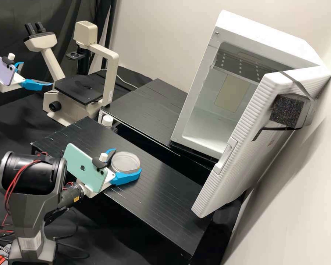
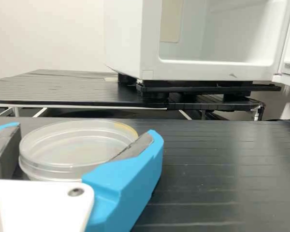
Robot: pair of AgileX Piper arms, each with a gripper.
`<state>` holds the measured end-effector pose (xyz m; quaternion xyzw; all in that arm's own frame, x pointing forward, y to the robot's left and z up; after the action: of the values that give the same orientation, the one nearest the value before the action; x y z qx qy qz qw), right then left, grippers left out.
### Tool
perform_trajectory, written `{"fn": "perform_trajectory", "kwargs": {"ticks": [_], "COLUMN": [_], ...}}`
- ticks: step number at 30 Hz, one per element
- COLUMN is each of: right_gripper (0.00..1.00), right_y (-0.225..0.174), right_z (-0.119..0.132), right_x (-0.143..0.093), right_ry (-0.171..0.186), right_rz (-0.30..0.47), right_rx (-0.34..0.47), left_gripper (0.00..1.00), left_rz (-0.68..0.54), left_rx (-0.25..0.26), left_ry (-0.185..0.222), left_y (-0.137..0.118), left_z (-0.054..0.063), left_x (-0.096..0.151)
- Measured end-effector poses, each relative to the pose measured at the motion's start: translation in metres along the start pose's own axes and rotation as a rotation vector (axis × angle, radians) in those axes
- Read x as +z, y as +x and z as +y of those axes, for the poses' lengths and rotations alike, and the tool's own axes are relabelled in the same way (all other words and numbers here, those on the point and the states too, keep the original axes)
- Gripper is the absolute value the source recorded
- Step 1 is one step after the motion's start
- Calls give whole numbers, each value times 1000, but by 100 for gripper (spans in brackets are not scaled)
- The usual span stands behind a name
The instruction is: Return the petri dish to the incubator.
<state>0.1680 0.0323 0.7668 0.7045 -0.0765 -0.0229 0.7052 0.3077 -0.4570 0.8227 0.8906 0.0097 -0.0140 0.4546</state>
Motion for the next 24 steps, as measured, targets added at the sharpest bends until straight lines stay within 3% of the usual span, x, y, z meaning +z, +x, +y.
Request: {"fn": "perform_trajectory", "kwargs": {"ticks": [19, 24], "right_gripper": [0, 0], "right_y": [6, 9], "right_z": [-4, 4], "right_x": [3, 3], "right_ry": [5, 9], "right_rz": [15, 58], "right_rx": [-25, -14], "left_gripper": [100, 100], "left_rz": [0, 0], "left_rx": [0, 0], "left_ry": [0, 0], "left_y": [0, 0], "left_z": [0, 0], "left_x": [0, 0]}}
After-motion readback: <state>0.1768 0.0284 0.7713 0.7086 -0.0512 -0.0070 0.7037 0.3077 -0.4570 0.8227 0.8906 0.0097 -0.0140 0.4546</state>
